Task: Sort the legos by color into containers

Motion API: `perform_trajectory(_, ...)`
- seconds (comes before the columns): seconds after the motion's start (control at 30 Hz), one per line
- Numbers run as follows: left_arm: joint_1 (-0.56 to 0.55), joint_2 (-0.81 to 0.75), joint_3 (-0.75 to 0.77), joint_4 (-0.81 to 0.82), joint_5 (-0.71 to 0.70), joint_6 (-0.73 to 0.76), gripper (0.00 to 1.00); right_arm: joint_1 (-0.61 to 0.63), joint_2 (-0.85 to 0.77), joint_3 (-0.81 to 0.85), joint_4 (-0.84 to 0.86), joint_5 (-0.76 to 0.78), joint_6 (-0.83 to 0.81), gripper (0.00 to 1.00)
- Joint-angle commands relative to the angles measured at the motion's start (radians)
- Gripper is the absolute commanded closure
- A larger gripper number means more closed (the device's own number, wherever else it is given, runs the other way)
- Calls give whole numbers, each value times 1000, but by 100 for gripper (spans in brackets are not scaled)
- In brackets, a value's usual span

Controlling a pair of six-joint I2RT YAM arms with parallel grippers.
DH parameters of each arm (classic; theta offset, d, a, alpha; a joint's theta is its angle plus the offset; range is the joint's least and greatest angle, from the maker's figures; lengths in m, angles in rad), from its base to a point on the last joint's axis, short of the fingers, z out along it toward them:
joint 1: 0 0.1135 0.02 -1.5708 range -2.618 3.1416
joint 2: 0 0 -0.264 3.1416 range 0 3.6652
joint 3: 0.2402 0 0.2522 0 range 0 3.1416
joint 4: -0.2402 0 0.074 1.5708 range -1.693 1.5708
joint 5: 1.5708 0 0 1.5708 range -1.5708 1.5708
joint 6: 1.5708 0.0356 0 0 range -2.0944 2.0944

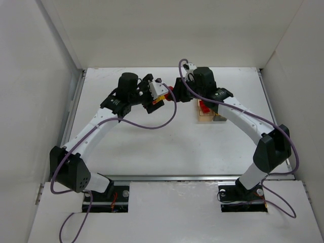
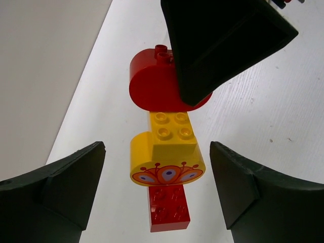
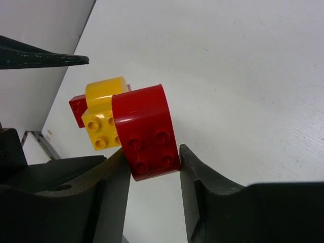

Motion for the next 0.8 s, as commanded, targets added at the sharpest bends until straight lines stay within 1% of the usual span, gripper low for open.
perform_trajectory(0.0,-3,-5,-7,11,14,44,19,6,-31,49,68,-19,17,100)
perform_trajectory(0.07,-3,6,-7,47,14,31,26,15,-31,49,68,-28,17,100)
perform_trajectory(0.1,-3,6,-7,48,14,31,26,15,-31,49,68,-28,17,100)
perform_trajectory(0.17,-3,17,-7,61,14,21,30,15,-31,49,68,-40,17,100)
perform_trajectory(0.2,-3,17,-7,72,14,21,36,15,-31,49,68,-40,17,100)
perform_trajectory(0.27,-12,17,-7,81,14,11,40,15,-31,60,68,-51,17,100)
perform_trajectory(0.37,-12,26,-7,81,36,11,41,15,-21,60,68,-60,17,100)
perform_trajectory(0.47,-12,26,-7,71,36,2,48,15,-21,69,68,-60,17,100)
perform_trajectory(0.5,-12,26,-7,71,36,2,54,15,-21,69,68,-69,17,100)
perform_trajectory(0.53,-12,26,-16,71,36,11,57,15,-21,69,68,-69,17,100)
perform_trajectory(0.6,-12,26,-17,71,36,11,67,15,-21,78,68,-69,17,100)
perform_trajectory(0.63,-12,26,-17,71,25,11,75,15,-21,78,68,-69,17,100)
perform_trajectory(0.73,-12,26,-17,61,16,11,89,15,-31,78,68,-69,26,100)
perform_trajectory(0.77,-12,26,-17,52,4,11,100,1,-31,68,68,-69,26,100)
